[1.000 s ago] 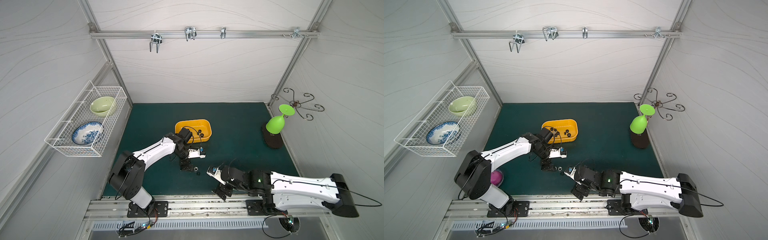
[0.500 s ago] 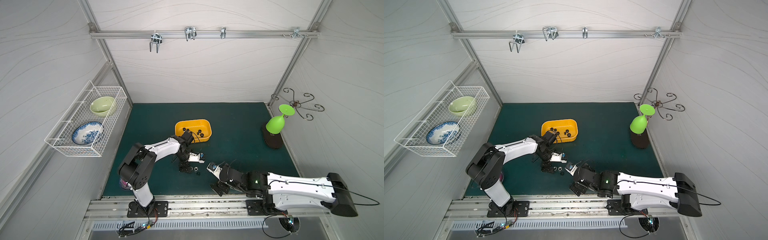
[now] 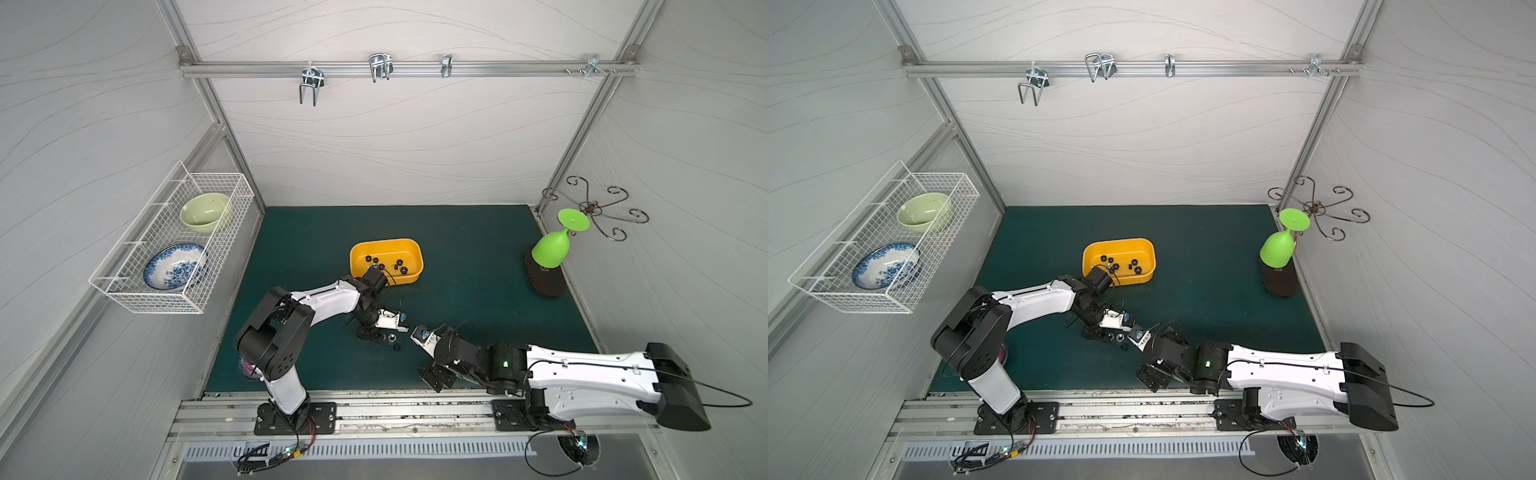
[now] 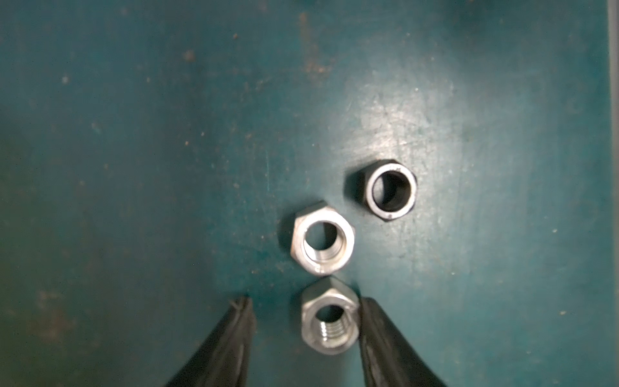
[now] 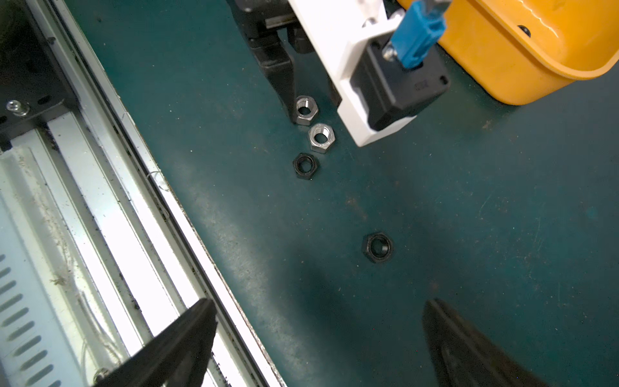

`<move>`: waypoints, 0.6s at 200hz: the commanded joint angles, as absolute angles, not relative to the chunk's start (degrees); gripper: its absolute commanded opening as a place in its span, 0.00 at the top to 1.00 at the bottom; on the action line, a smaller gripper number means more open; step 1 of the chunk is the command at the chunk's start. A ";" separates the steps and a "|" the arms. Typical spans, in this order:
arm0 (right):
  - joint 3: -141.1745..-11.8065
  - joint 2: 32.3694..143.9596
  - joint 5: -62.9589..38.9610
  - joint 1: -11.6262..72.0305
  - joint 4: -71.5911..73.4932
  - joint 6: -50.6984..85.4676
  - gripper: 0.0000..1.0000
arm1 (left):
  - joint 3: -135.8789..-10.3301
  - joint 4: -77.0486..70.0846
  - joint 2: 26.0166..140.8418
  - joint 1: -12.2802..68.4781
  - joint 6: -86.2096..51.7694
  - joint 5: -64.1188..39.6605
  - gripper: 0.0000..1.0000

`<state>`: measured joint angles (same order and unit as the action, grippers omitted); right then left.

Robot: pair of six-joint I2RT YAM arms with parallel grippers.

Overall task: Put the nuts on the desktop into the storage box
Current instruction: Pick up the nut from the center of the board.

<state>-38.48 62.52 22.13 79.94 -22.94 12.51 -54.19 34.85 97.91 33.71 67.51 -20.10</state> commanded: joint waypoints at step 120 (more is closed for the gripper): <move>-37.76 61.28 20.77 81.02 -15.77 11.03 0.01 | -58.19 40.61 96.57 35.24 62.36 -16.52 0.80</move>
<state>-38.48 62.50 21.76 80.27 -18.98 12.10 -55.29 37.78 97.12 35.05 65.69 -16.53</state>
